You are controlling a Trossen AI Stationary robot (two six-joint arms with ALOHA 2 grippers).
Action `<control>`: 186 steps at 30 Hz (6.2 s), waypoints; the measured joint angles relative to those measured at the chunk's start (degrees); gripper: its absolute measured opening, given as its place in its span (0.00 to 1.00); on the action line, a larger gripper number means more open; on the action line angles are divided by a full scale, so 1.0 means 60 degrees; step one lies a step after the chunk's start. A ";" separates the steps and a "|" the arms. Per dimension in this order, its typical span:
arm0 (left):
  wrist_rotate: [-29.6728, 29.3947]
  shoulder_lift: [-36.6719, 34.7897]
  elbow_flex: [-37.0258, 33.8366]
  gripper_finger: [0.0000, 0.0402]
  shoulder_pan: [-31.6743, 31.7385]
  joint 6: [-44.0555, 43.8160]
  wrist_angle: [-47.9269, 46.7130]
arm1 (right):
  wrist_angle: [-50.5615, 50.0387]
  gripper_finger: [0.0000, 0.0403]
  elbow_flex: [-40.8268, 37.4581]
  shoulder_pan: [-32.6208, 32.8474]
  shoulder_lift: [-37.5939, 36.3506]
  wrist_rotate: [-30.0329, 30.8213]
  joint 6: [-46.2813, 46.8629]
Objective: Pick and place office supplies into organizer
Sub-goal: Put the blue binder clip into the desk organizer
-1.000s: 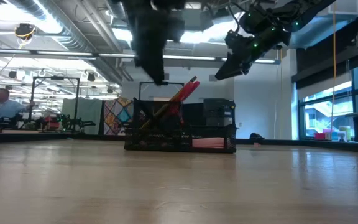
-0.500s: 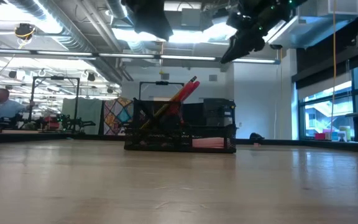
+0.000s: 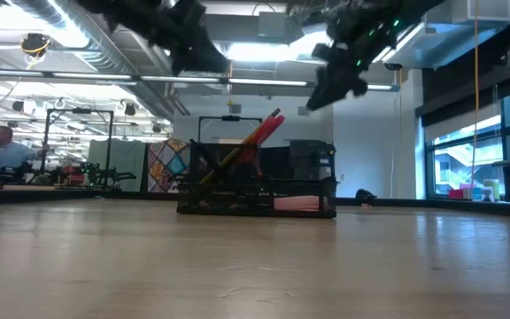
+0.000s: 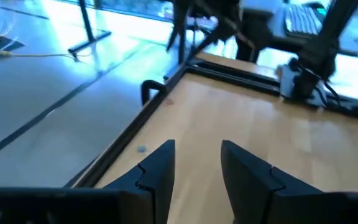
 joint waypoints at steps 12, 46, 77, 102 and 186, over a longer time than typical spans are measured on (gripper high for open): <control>-0.0520 -0.0323 -0.1332 0.31 0.0244 -0.0734 0.1036 | 0.2873 0.36 0.0119 -0.0303 0.2682 0.1786 -0.1416; -0.0938 -0.0317 -0.1346 0.31 0.0247 -0.0117 0.2169 | 0.3036 0.65 0.0134 -0.0310 0.3237 0.0290 0.0816; -0.0938 -0.0317 -0.1346 0.31 0.0214 -0.0150 0.1914 | -0.2824 0.65 0.4426 -0.0653 0.6301 -0.0426 -0.2495; -0.0938 -0.0317 -0.1346 0.31 0.0214 -0.0360 0.1759 | -0.2746 0.65 0.4430 -0.0526 0.7075 -0.0499 -0.3023; -0.0938 -0.0313 -0.1346 0.31 0.0214 -0.0551 0.1657 | -0.2539 0.34 0.4419 -0.0664 0.7437 -0.0251 -0.1876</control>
